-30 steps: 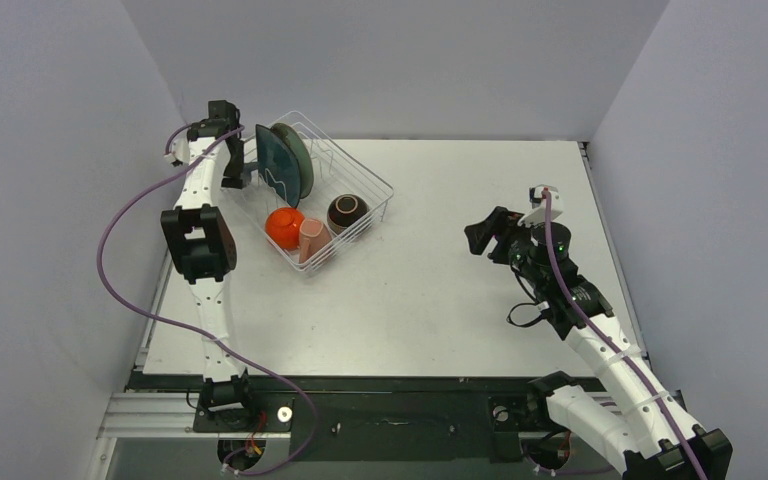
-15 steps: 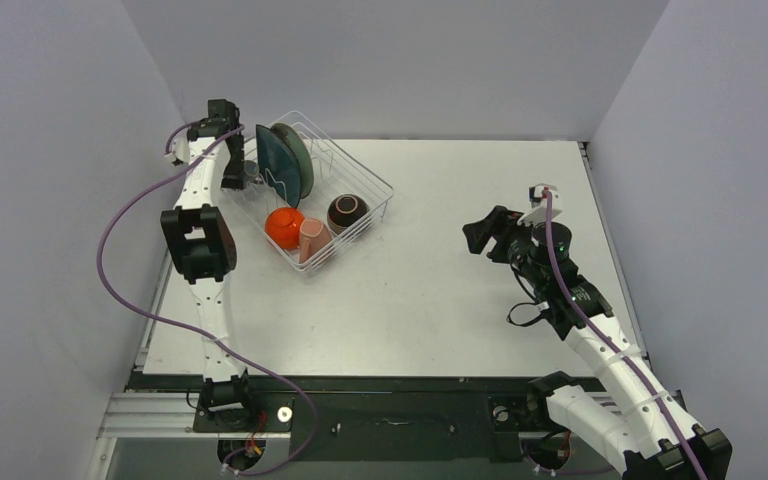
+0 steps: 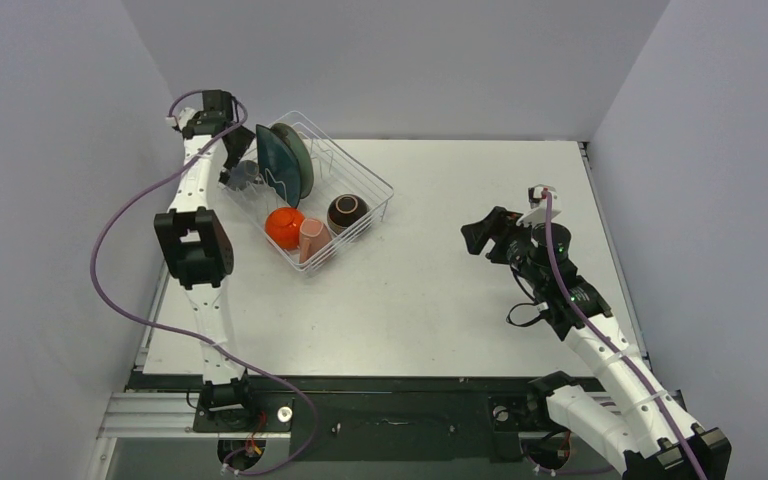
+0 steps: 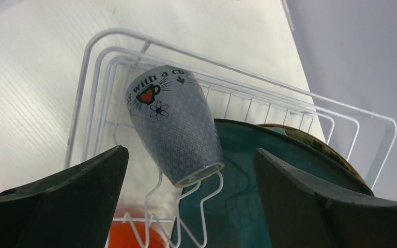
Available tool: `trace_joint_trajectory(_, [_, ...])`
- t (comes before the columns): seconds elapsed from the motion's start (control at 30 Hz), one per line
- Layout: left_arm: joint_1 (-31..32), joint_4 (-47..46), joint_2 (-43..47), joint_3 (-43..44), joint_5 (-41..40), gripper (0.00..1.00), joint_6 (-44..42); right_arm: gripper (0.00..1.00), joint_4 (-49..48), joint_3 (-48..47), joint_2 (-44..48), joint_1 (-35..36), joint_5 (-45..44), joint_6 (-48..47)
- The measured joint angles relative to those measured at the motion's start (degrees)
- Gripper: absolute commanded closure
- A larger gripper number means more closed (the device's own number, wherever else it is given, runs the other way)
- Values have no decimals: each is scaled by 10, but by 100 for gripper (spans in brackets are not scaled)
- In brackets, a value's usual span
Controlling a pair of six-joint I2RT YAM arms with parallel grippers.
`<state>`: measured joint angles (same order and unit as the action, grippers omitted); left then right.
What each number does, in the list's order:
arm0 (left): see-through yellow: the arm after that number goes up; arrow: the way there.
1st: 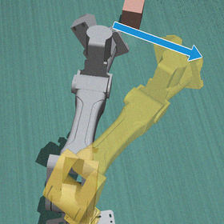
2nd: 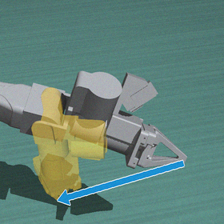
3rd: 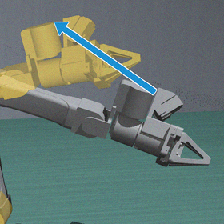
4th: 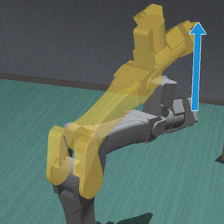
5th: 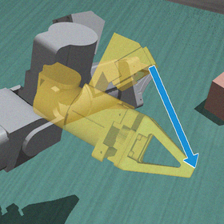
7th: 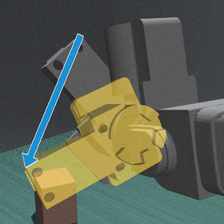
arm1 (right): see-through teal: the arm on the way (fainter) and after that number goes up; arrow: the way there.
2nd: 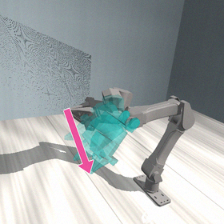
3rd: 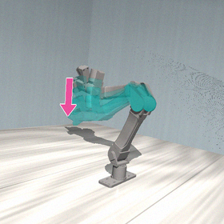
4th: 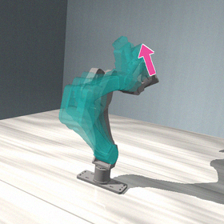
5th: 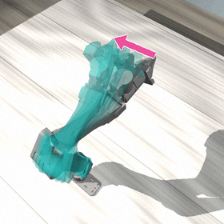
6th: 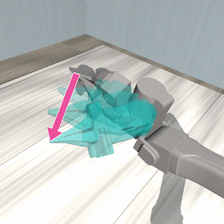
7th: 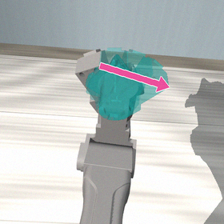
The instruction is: Load the mixed dishes into the dish rack
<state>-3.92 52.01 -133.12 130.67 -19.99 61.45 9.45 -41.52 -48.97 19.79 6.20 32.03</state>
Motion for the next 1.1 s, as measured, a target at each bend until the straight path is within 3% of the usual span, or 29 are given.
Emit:
trace_joint_trajectory(0.3, [-10, -47, 49, -8, 62, 10, -315, 31, -9, 7, 0, 0, 11, 8])
trace_joint_trajectory(0.47, [-11, -13, -2, 76, 118, 15, -427, 31, -9, 8, 0, 0, 18, 13])
trace_joint_trajectory(0.6, [-11, 0, -18, 90, 126, 25, -468, 31, -9, 8, 0, 0, 18, 15])
trace_joint_trajectory(0.83, [-12, 16, -24, 86, 137, 27, -500, 31, -10, 8, -7, 0, 22, 19])
trace_joint_trajectory(1.1, [-19, 40, -54, 86, 159, 49, -495, 31, -13, 8, -12, -3, 24, 24])
